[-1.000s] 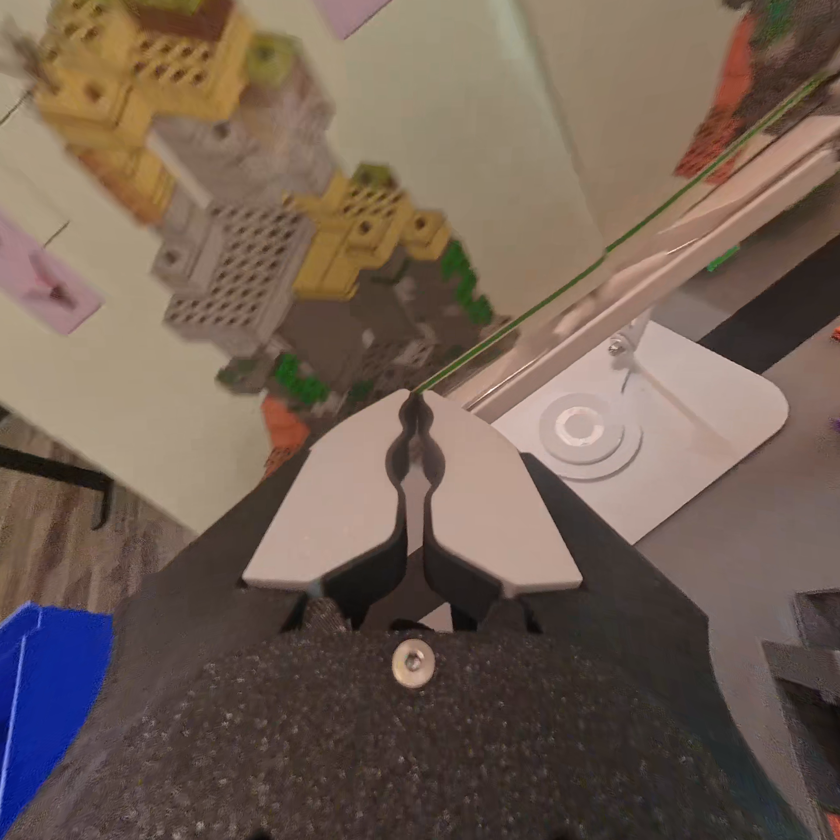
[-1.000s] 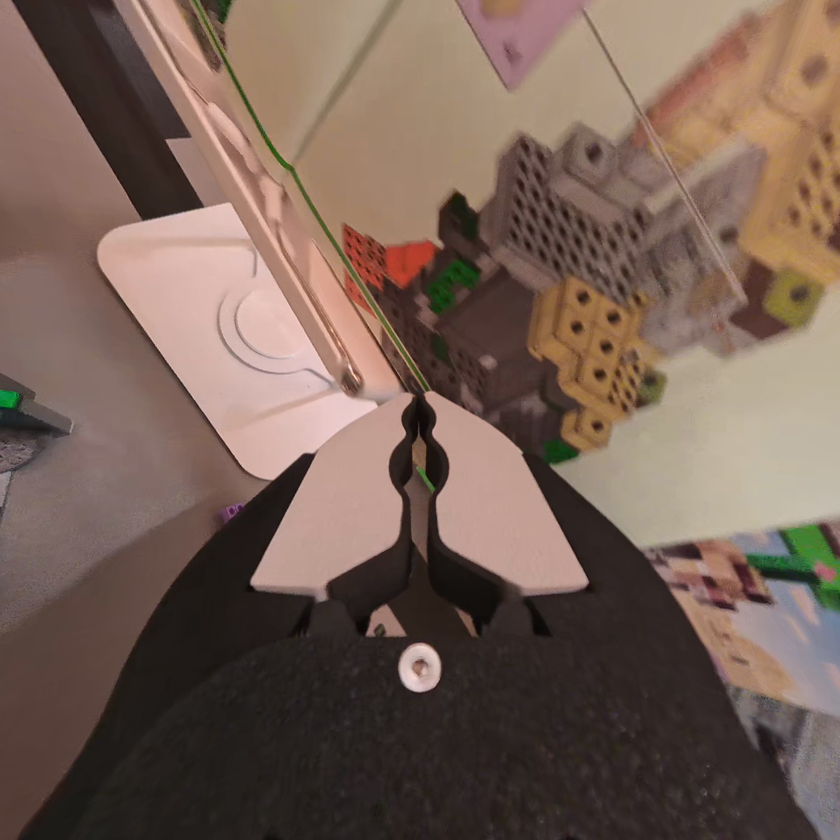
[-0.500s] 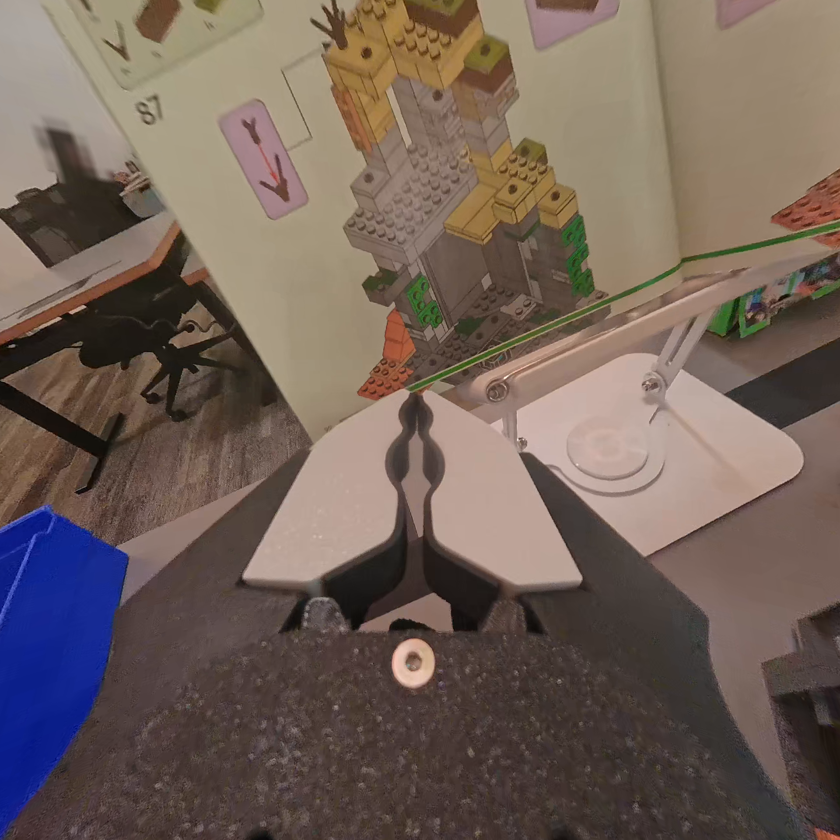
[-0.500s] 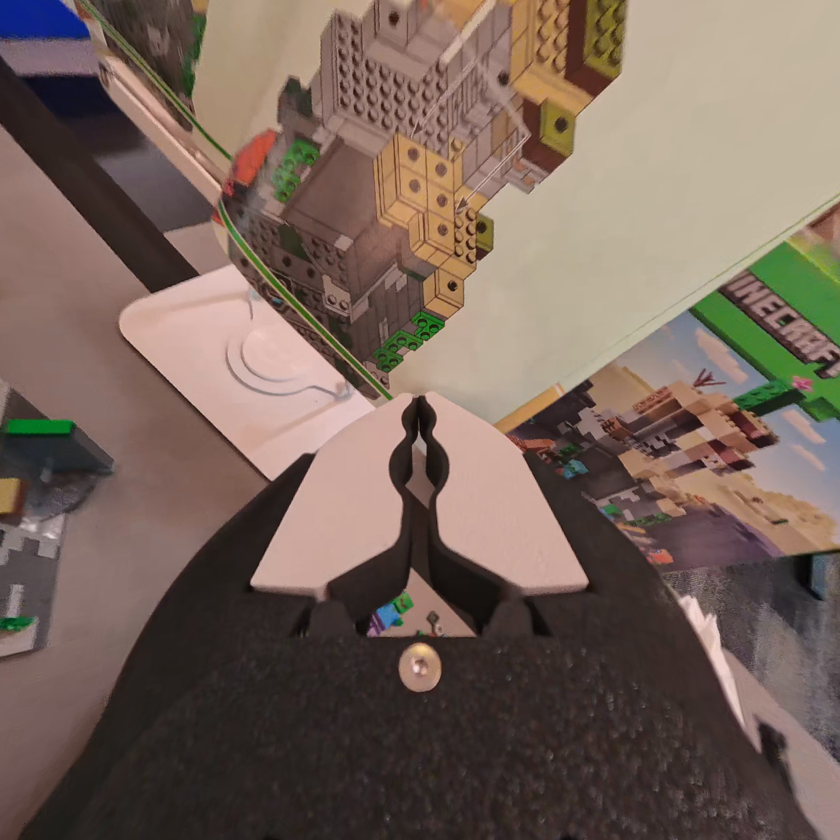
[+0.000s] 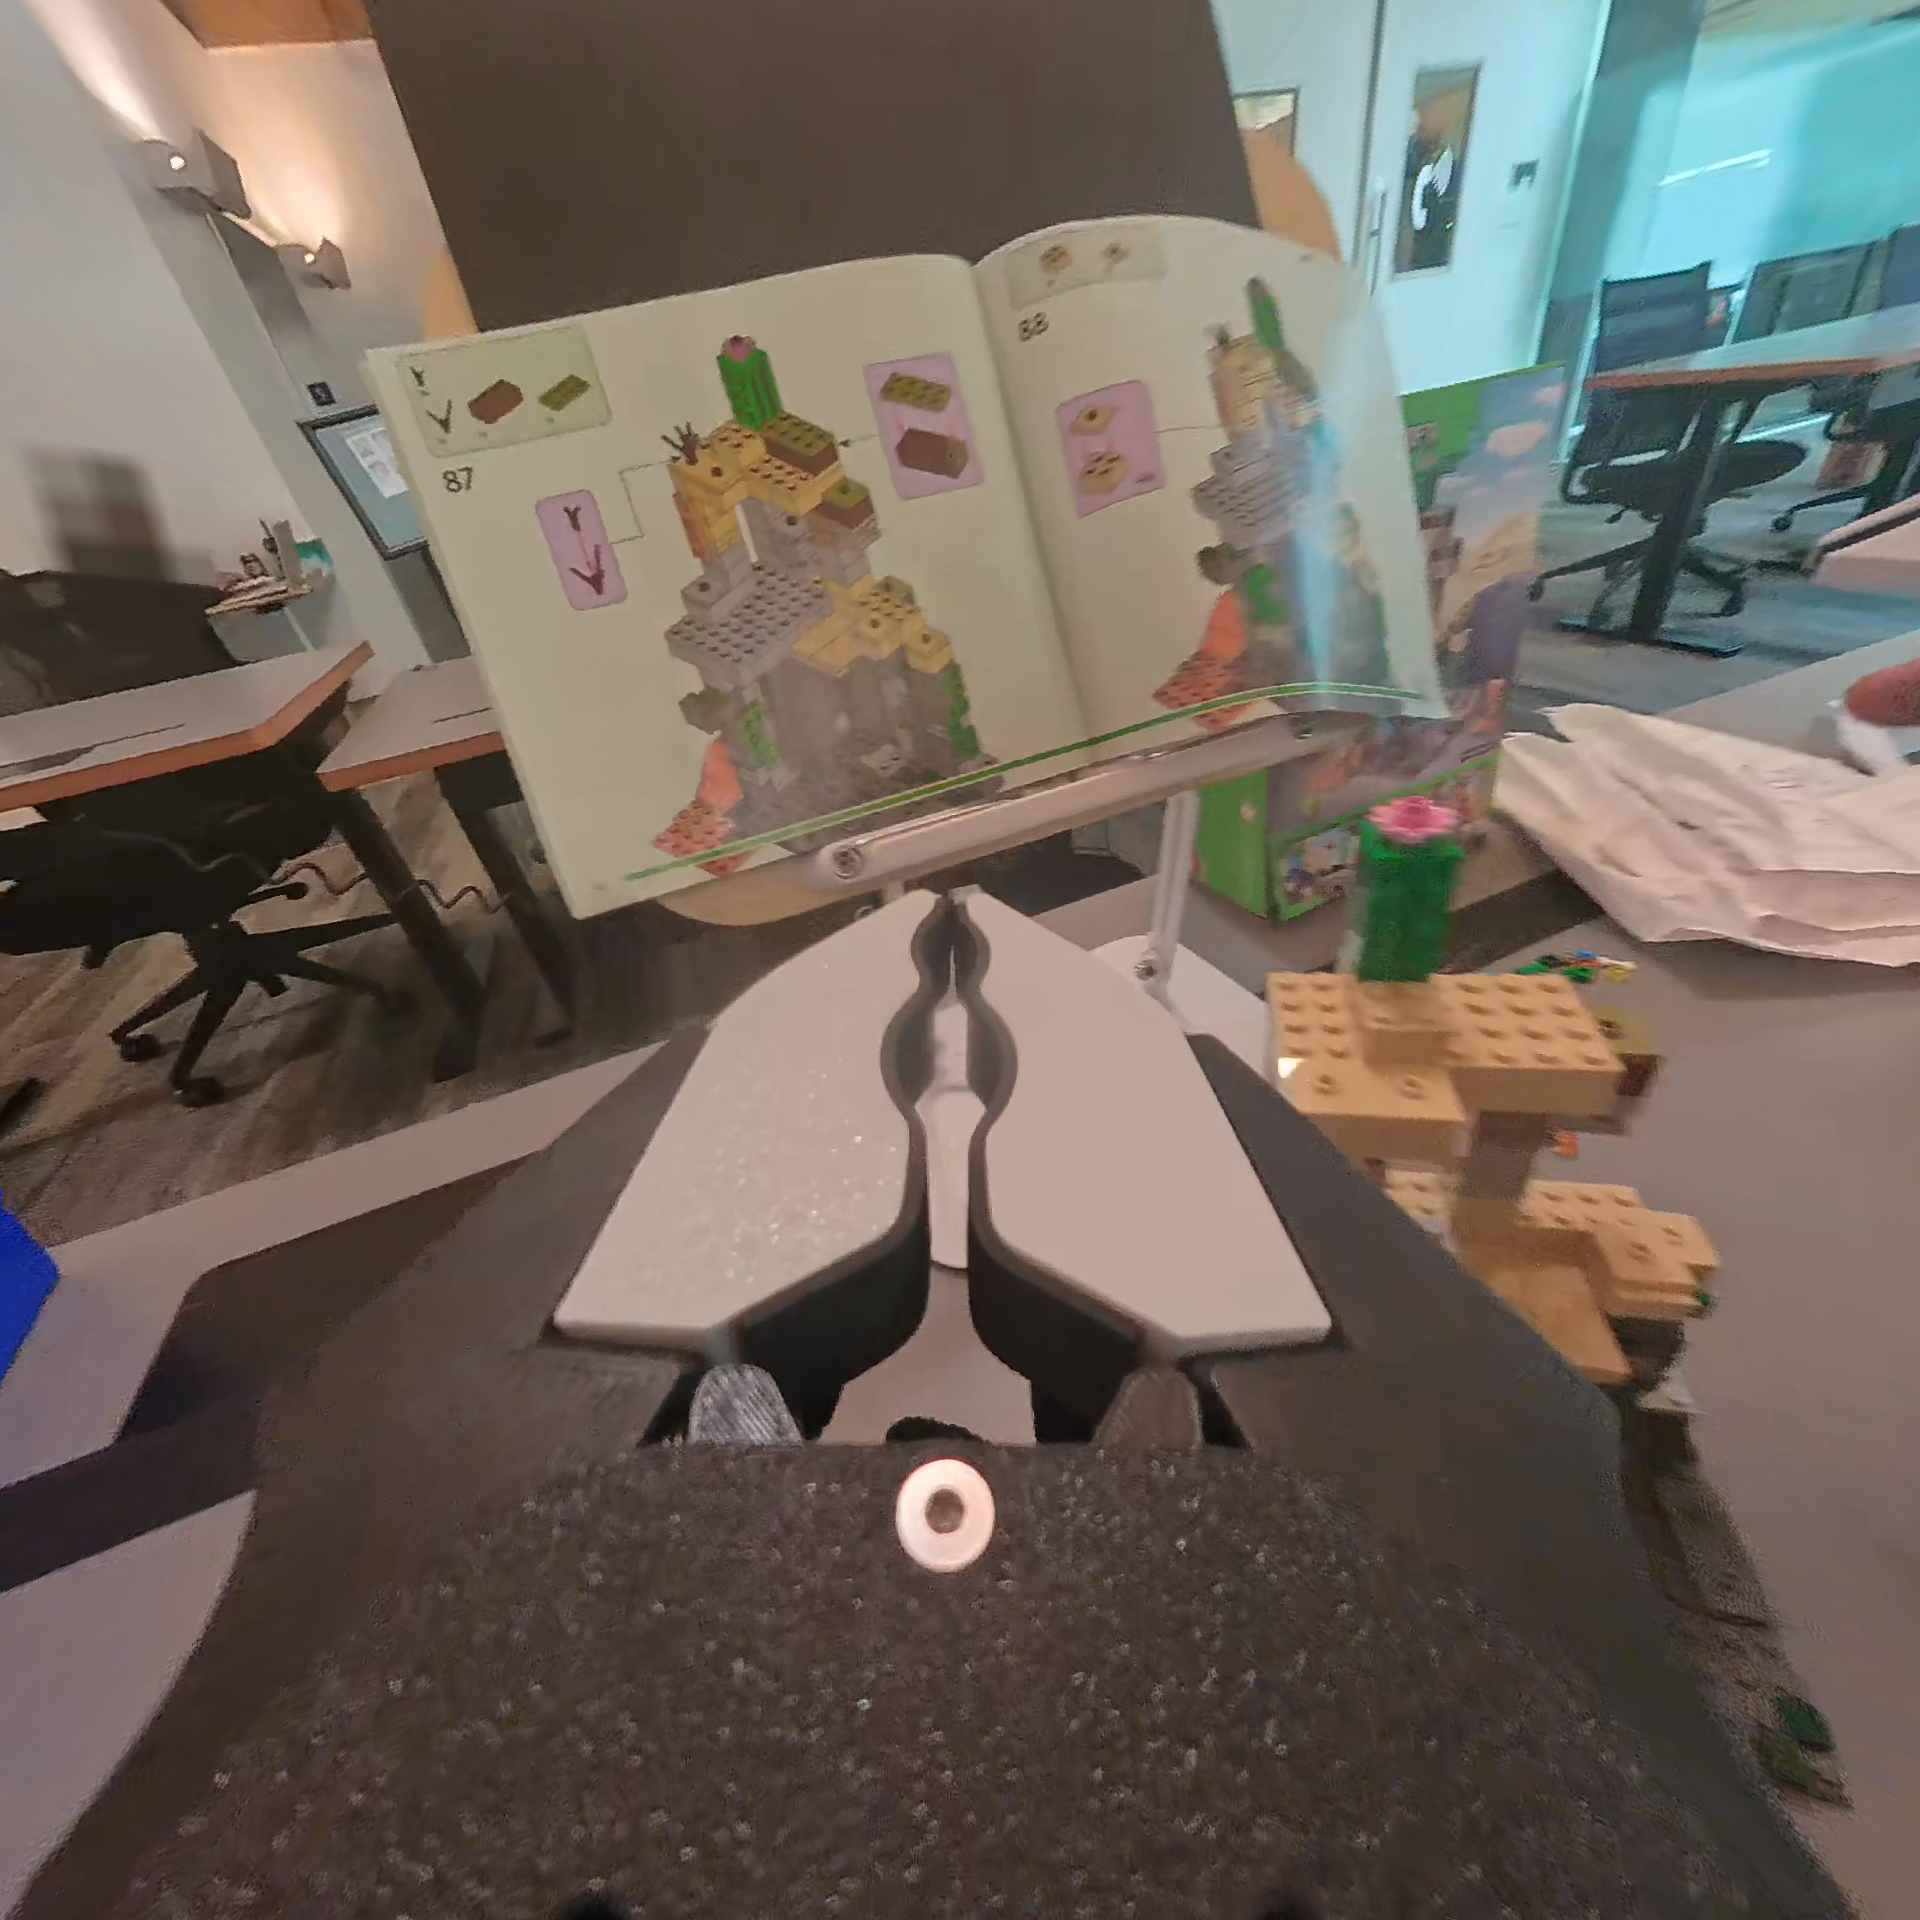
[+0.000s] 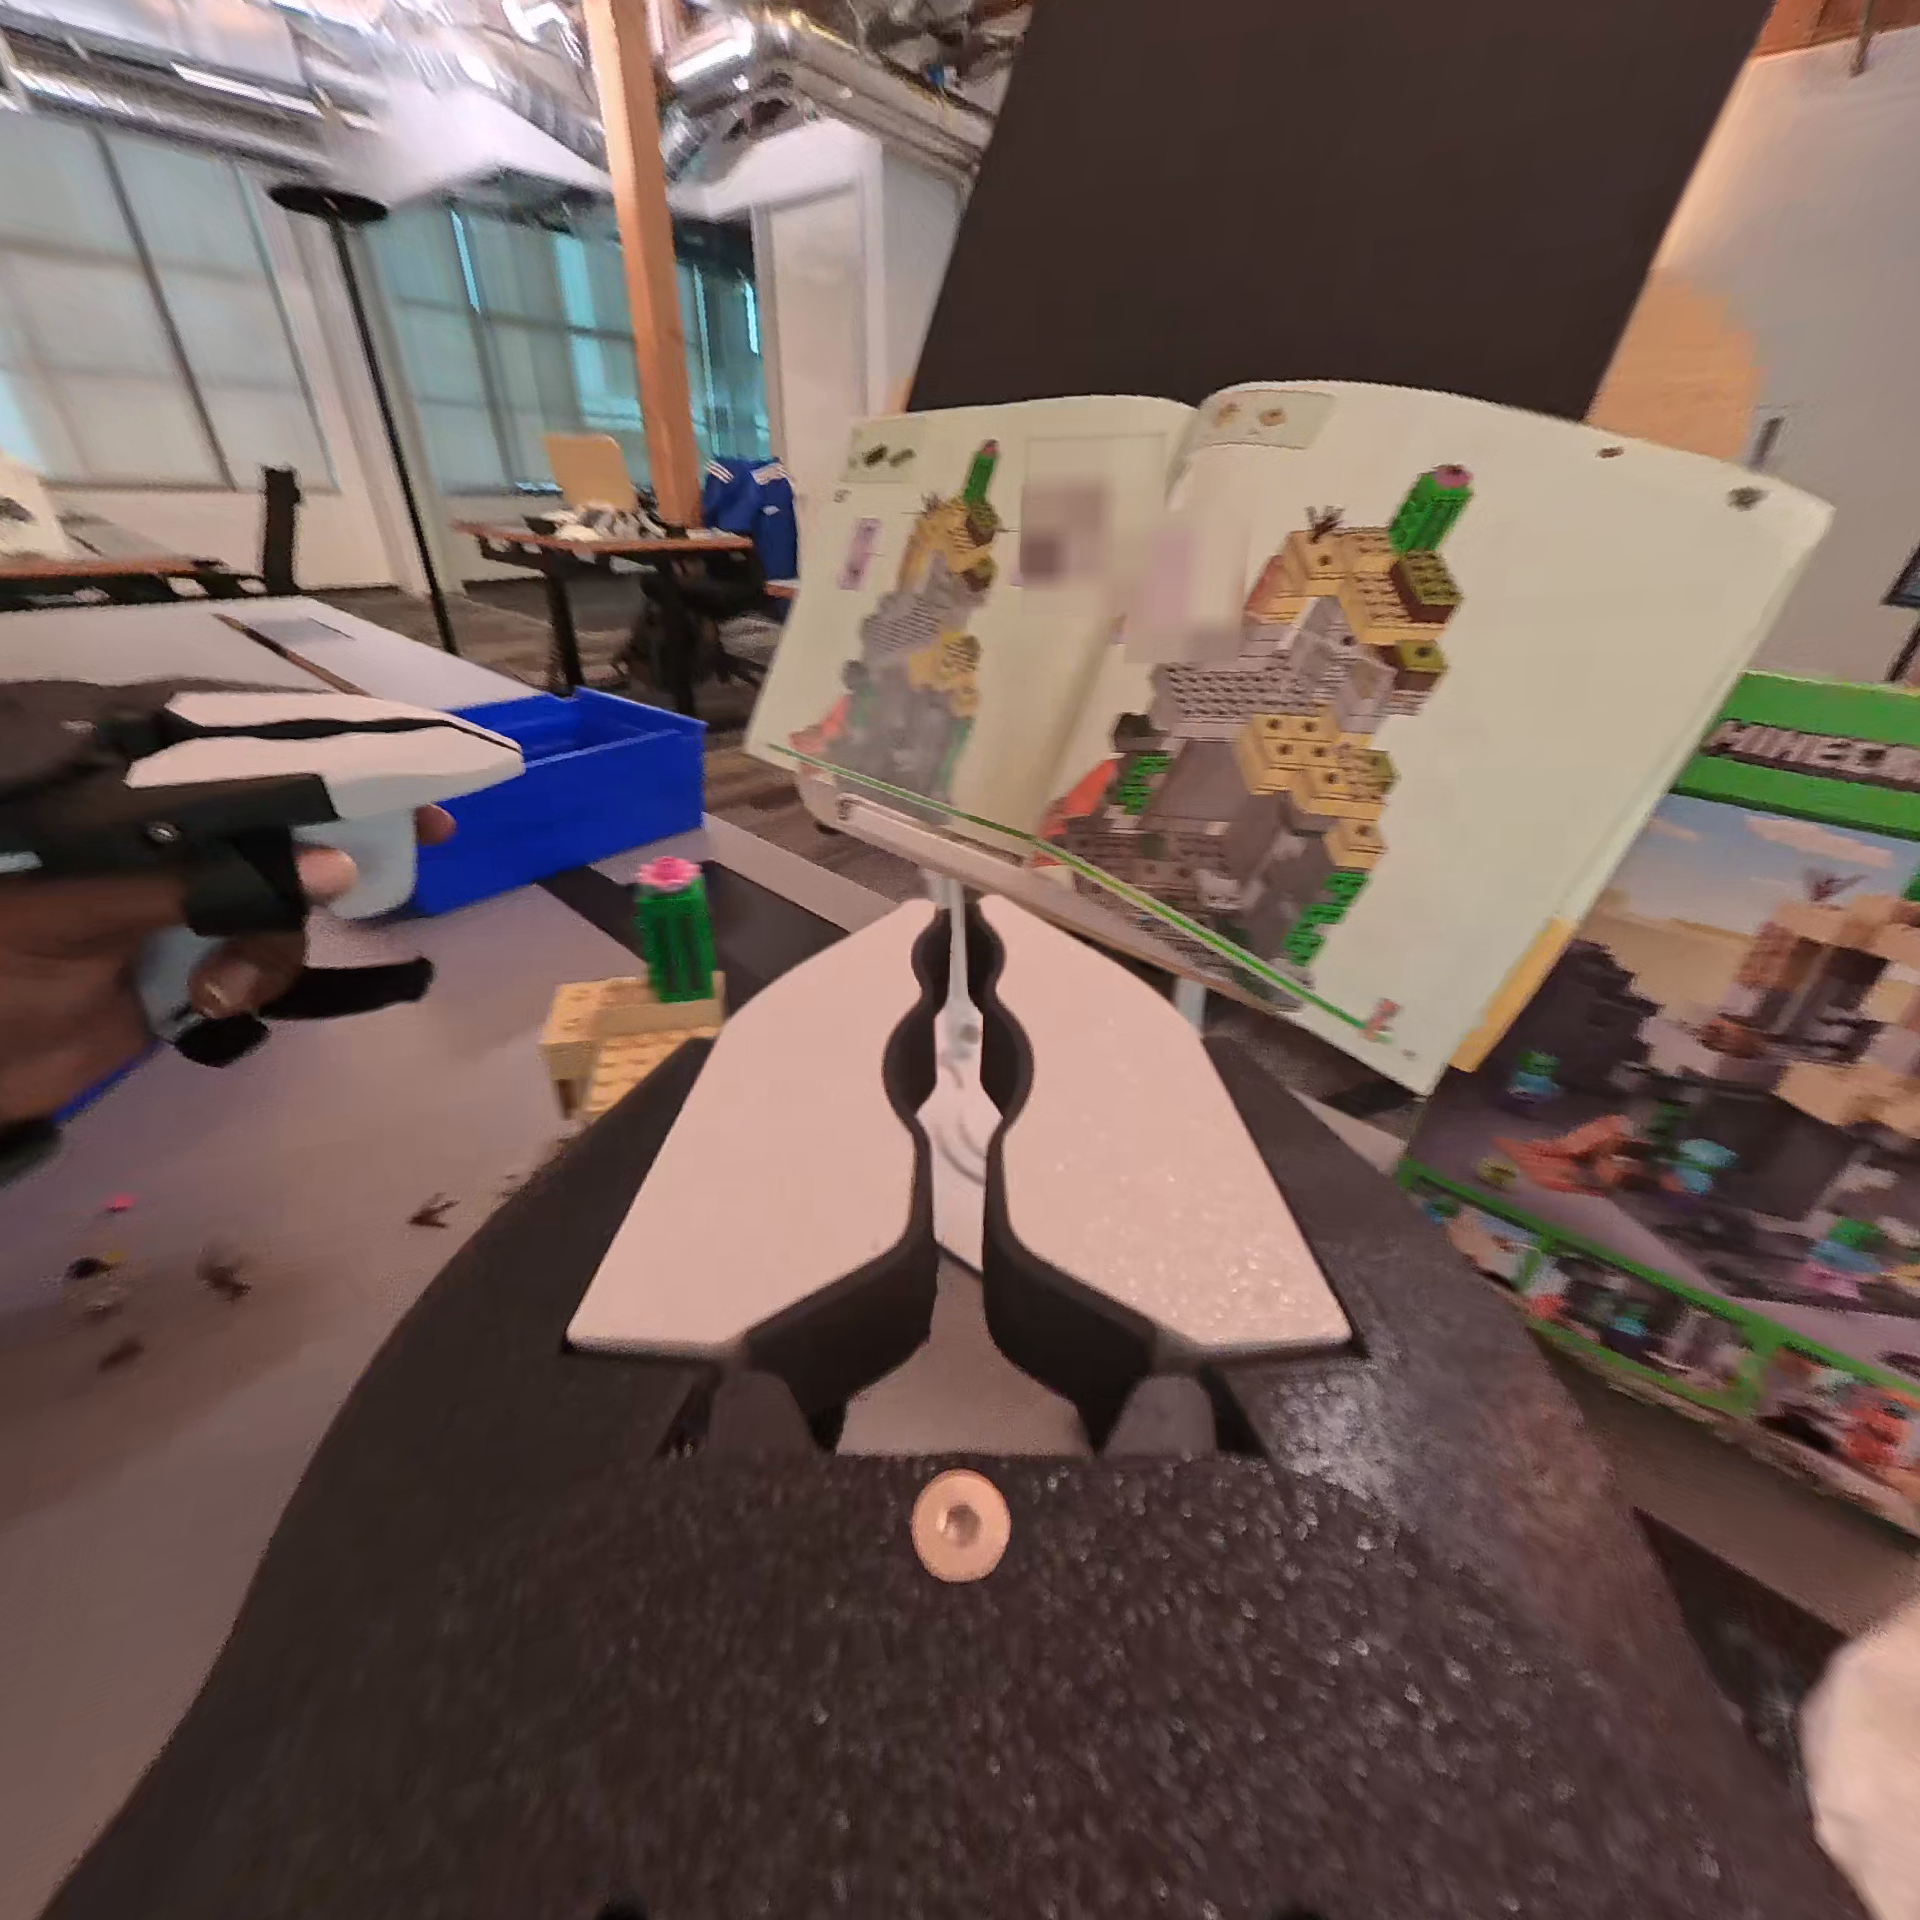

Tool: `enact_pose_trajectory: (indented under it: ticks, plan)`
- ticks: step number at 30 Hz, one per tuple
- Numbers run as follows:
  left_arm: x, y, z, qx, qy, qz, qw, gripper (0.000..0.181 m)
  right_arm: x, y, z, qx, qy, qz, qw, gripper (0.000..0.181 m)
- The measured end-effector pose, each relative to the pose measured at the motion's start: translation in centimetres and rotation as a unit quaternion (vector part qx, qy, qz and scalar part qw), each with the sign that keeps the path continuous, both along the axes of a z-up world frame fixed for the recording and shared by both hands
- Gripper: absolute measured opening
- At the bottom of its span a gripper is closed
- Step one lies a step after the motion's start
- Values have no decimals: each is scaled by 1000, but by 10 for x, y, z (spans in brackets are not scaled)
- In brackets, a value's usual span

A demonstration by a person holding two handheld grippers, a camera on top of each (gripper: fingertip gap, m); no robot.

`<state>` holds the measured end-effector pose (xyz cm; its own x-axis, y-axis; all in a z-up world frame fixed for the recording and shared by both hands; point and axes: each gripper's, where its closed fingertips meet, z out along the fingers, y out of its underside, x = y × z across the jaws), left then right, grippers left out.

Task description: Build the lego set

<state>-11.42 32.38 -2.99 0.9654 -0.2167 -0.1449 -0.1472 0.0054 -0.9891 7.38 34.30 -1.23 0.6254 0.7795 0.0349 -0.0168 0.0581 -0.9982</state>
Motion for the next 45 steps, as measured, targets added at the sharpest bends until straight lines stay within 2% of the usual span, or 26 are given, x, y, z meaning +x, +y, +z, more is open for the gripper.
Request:
enact_pose_trajectory:
  ticks: [6, 10, 15, 20, 30, 37, 45]
  plan:
    - [14, -21, -4, 8, -26, -20, 999, 0, -24, -32, -12, -45, 35, 47, 997, 0]
    - [20, -27, -11, 6, -26, -29, 999, 0, -31, -47, -14, -22, 5, 54, 998, 0]
    - [18, -26, -9, 26, -26, -20, 999, 0, -29, -48, -14, -4, 15, 48, 999, 0]
    - [15, -22, -16, 25, -21, -15, 999, 0, -28, -49, -27, 3, 16, 59, 998, 0]
    - [10, -14, -34, 12, -30, -12, 999, 0, -44, -57, -40, -30, 36, 113, 992, 0]
    - [-7, -18, -19, 23, -38, 0, 999, 0, -49, -65, -39, -27, 30, 130, 991, 0]
    - [-38, -38, 21, 41, -50, 9, 998, 0, -47, -69, -32, -32, 38, 139, 989, 0]
